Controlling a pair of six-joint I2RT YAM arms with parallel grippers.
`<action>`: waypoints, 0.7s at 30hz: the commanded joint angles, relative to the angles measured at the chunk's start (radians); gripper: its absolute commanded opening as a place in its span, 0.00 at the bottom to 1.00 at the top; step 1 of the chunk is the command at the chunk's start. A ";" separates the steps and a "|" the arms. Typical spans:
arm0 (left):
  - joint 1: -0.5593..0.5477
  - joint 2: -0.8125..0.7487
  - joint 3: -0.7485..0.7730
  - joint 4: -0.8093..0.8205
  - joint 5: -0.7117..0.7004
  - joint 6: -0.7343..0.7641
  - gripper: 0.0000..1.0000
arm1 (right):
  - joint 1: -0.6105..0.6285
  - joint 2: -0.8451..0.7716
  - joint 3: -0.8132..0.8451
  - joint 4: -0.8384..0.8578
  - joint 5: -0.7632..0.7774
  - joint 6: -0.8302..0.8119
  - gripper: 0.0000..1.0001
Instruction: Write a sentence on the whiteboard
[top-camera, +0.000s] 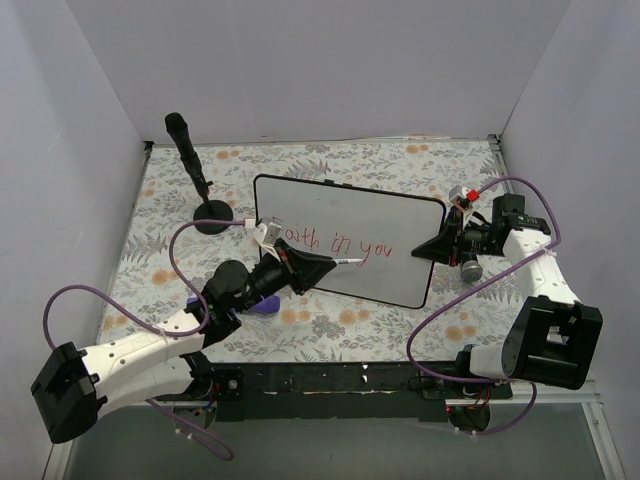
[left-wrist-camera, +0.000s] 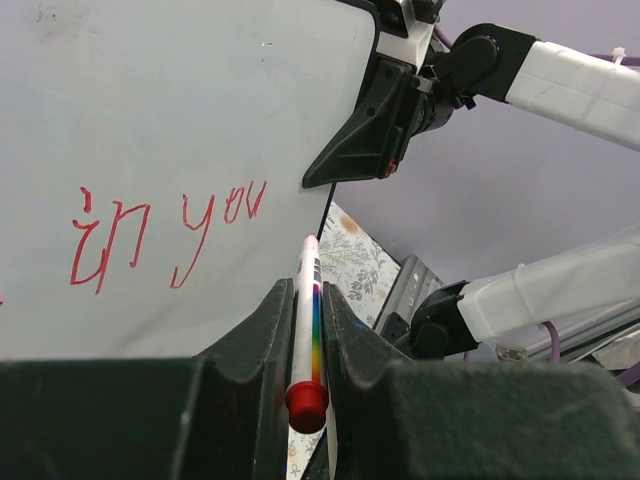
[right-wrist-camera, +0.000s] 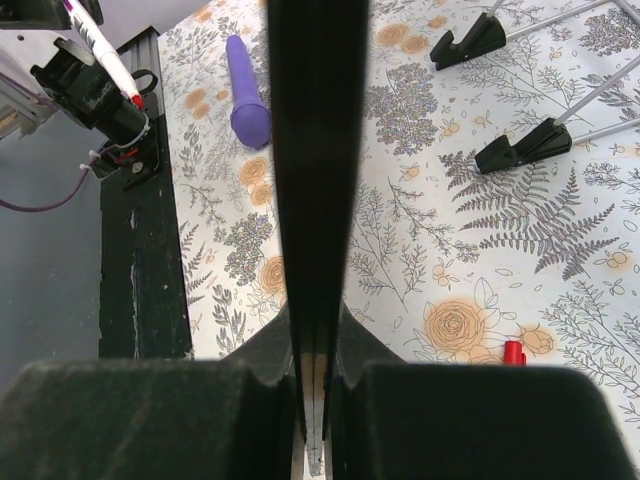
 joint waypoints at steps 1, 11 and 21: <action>0.007 0.011 0.008 0.053 0.022 0.008 0.00 | 0.011 -0.029 0.021 -0.025 0.027 -0.043 0.01; 0.005 0.027 0.071 0.000 0.021 0.021 0.00 | 0.022 -0.020 0.031 -0.025 0.018 -0.045 0.01; 0.007 -0.053 0.081 -0.134 -0.062 0.015 0.00 | 0.025 -0.026 0.034 -0.013 0.043 -0.035 0.01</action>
